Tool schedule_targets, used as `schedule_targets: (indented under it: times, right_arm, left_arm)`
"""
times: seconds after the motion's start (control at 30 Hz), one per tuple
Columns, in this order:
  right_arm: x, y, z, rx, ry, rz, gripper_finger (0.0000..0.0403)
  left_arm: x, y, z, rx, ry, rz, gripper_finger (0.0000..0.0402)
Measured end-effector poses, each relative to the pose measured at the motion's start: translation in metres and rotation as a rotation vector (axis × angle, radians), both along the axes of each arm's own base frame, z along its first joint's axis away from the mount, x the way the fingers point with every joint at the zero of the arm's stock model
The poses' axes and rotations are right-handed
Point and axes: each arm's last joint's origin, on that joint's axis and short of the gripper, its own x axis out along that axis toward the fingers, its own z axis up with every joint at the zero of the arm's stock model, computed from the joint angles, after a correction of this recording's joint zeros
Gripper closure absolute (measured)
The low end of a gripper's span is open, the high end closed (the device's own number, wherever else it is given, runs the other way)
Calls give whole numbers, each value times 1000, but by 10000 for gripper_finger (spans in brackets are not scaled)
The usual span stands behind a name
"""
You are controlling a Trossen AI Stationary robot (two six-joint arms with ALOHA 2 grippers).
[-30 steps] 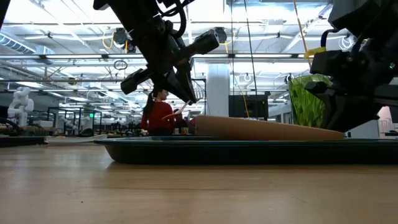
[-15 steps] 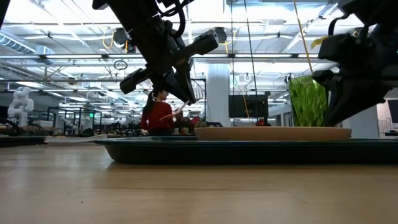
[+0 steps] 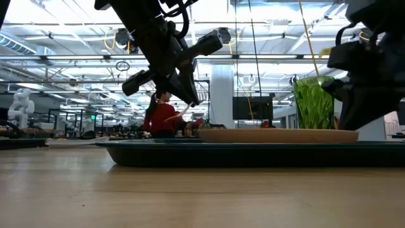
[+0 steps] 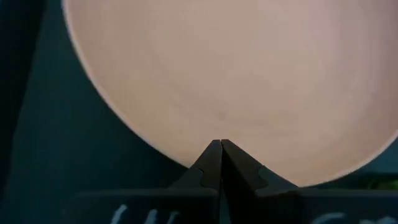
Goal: Pick and place plate/cup/fork/spoon on tray
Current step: Put the orange fork on the green tray to the left of the orange plate
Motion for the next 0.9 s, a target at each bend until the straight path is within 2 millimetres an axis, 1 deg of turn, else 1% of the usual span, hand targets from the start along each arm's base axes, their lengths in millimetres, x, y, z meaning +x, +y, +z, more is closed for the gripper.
schedule_targets:
  times: [0.17,0.4,0.6,0.9]
  right_arm:
    - [-5,-6,-4,-24,69,-21,403]
    - [-5,-7,4,-18,39,-23,403]
    - [-6,-7,16,6,-18,-35,403]
    - [-10,-8,40,49,-168,-23,403]
  left_arm:
    - [1,-2,0,-15,-22,13,388]
    - [2,-4,2,-17,-42,5,385]
    - [1,-4,1,-14,-36,4,384]
    - [1,-6,1,-40,-58,32,383]
